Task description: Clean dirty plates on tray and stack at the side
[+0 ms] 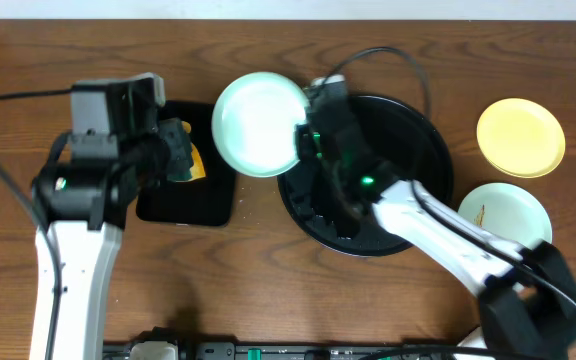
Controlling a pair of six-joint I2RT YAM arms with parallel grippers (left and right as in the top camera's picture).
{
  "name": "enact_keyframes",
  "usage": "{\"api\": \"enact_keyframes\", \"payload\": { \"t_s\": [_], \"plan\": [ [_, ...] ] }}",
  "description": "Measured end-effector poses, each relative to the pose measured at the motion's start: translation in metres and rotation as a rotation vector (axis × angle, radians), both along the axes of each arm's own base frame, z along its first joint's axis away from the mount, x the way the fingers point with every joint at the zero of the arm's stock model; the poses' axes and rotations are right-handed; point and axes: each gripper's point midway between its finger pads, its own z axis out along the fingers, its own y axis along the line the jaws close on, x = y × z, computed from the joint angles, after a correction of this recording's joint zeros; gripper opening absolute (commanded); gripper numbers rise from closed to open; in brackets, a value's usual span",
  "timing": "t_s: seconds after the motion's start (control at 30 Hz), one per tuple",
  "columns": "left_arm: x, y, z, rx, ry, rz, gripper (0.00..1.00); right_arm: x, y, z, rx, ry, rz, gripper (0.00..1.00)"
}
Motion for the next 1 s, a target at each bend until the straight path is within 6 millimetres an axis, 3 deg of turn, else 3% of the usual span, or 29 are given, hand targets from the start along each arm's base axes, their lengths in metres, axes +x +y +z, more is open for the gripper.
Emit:
{"api": "enact_keyframes", "payload": {
  "t_s": [0.13, 0.2, 0.33, 0.7, 1.0],
  "plan": [
    [-0.017, 0.001, 0.016, 0.001, -0.04, 0.002, 0.08, 0.017, 0.051, -0.016, -0.06, 0.044, 0.041, 0.02],
    [-0.024, 0.003, 0.018, 0.011, -0.041, 0.01, 0.08, 0.029, 0.077, -0.005, -0.072, 0.0, 0.054, 0.01],
    [-0.028, 0.011, 0.012, 0.045, -0.01, 0.038, 0.08, 0.033, 0.107, 0.014, -0.141, -0.104, 0.067, 0.01],
    [-0.023, 0.016, 0.004, 0.069, 0.016, 0.057, 0.08, 0.019, 0.118, 0.069, -0.488, -0.438, -0.018, 0.02],
    [-0.017, 0.015, -0.007, 0.071, 0.055, 0.055, 0.08, -0.001, 0.128, 0.083, -0.644, -0.518, -0.02, 0.02]
  ]
}}
